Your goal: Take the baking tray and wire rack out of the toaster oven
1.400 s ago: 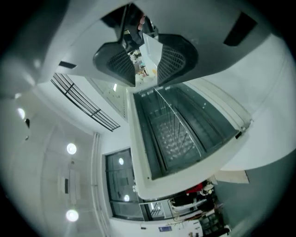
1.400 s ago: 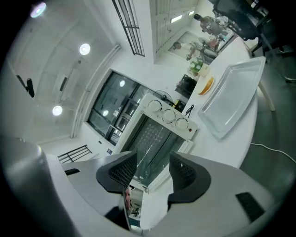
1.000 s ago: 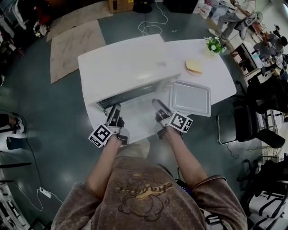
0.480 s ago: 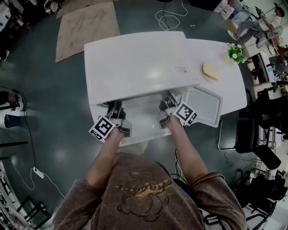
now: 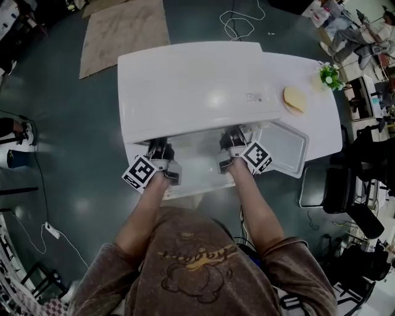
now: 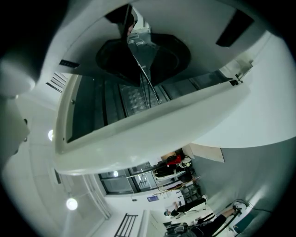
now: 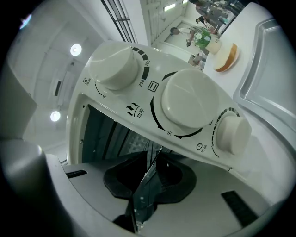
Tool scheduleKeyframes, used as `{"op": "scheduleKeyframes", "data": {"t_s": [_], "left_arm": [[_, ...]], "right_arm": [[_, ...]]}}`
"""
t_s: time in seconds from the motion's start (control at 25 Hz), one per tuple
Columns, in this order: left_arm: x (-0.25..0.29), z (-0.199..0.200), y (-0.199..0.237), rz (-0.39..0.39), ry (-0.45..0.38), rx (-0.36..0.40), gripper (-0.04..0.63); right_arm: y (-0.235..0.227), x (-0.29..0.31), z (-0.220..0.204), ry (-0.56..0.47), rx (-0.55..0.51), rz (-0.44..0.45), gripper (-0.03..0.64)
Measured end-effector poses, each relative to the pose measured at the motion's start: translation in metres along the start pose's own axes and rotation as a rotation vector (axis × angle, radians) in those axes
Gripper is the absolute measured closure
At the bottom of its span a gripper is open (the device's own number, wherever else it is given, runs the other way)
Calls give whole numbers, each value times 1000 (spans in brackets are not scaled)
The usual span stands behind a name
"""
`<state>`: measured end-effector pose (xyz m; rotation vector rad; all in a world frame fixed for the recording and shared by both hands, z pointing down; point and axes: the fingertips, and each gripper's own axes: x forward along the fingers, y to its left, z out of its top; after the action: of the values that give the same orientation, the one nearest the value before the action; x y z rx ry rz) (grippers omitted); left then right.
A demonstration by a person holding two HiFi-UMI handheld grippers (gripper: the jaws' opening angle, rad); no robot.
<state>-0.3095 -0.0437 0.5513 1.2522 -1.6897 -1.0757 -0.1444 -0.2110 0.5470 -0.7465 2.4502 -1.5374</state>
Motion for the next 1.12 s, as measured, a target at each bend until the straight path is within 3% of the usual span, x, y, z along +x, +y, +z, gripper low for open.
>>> {"op": "scheduleKeyframes", "data": {"t_s": [0.12,0.44,0.6,0.72,1.12], "left_arm": [[10,0,1,-10,-4,-25,569],[-8,-10,1,-36,22,-119,586],[-24,-23,-6,-63,47,-180,588],[-51,-41,-8,-63,79,-175,589],[-120,-67,-16,-108,192,-168,588]], "right_arm": [[-5,6,3,-9,12,-4,569],[-14,-19,-8,-5,56,-71,580],[-6,-36,-12,-18,61,-28,583],[-13,-70,-22,-30,71,-72,586],[2,-145,-56,-107,78,-58,588]]}}
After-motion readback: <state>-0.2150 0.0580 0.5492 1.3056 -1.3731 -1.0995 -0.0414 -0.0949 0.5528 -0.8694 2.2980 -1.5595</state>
